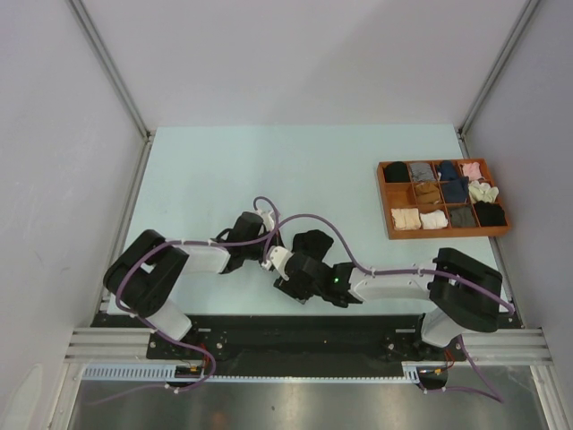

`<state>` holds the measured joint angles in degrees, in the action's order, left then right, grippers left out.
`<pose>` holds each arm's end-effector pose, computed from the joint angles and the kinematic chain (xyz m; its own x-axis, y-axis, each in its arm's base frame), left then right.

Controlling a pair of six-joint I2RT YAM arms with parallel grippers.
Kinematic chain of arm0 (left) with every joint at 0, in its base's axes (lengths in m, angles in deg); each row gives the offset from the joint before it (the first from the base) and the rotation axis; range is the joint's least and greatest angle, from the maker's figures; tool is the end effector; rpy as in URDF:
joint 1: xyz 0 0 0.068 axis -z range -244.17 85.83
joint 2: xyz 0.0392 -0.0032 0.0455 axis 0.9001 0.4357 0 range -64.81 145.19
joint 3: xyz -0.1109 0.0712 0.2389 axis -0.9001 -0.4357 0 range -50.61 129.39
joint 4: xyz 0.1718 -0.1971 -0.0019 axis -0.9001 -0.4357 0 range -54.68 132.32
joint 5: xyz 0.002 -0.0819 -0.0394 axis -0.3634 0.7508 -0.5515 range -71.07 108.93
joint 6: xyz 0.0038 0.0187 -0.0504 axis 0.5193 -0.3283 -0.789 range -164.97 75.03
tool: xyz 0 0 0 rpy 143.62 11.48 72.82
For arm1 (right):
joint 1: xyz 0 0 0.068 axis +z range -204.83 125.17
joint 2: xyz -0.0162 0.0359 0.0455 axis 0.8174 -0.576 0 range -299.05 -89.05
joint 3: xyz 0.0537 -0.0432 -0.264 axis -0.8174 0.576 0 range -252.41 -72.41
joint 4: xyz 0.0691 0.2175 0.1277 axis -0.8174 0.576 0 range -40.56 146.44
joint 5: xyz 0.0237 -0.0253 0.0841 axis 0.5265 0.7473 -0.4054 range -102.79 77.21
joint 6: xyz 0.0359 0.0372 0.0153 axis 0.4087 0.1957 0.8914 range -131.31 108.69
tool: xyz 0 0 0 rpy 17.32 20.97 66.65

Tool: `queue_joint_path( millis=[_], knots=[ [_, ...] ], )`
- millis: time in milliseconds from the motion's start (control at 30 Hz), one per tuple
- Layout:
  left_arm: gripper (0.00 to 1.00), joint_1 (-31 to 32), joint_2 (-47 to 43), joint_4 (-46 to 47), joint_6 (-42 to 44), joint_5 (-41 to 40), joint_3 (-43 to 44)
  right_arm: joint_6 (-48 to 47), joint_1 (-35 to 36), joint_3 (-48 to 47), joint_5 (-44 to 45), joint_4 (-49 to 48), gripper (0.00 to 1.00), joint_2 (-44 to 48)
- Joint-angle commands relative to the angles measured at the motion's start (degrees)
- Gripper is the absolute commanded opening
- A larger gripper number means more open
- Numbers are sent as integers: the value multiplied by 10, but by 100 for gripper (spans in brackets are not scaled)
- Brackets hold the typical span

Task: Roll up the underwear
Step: Roll the underwear to the center of the board.

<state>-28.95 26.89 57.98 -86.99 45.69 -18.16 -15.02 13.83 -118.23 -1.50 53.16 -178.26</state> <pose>0.2205 -0.1753 0.1246 -0.9416 -0.0670 -0.3301 0.2033 0.6684 -0.7155 0.1193 0.2861 0.1730 -0.2101 -0.7121 -0.6699 -0.8803 0.4359 -0.1872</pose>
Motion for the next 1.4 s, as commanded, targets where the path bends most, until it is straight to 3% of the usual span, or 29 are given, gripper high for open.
queue_joint_path(
  millis=[0, 433, 700, 733, 800, 1033, 1133, 1367],
  knots=[
    [0, 2, 30, -92, 18, 5, -12, -8, 12, 11, 86, -28, 56, -21],
    [0, -3, 39, -116, 55, 7, 7, 10, 34, 22, 227, -14, 55, -48],
    [0, -3, 23, -97, 60, 29, 2, 3, 35, 21, 161, -21, 18, -72],
    [0, -4, 14, -95, 58, 29, 2, 1, 34, 21, 151, -21, 8, -71],
    [7, -3, 2, -95, 52, 33, 2, 2, 33, 21, 110, -14, 0, -65],
    [73, -14, -75, -145, 50, -17, 17, 34, -7, 8, -51, 34, 0, -5],
    [84, -18, -112, -182, 53, -46, 18, 66, -26, 6, -107, 44, 0, 16],
    [89, -25, -184, -208, 57, -126, -19, 92, -74, 1, -241, 37, 0, 34]
  ],
)
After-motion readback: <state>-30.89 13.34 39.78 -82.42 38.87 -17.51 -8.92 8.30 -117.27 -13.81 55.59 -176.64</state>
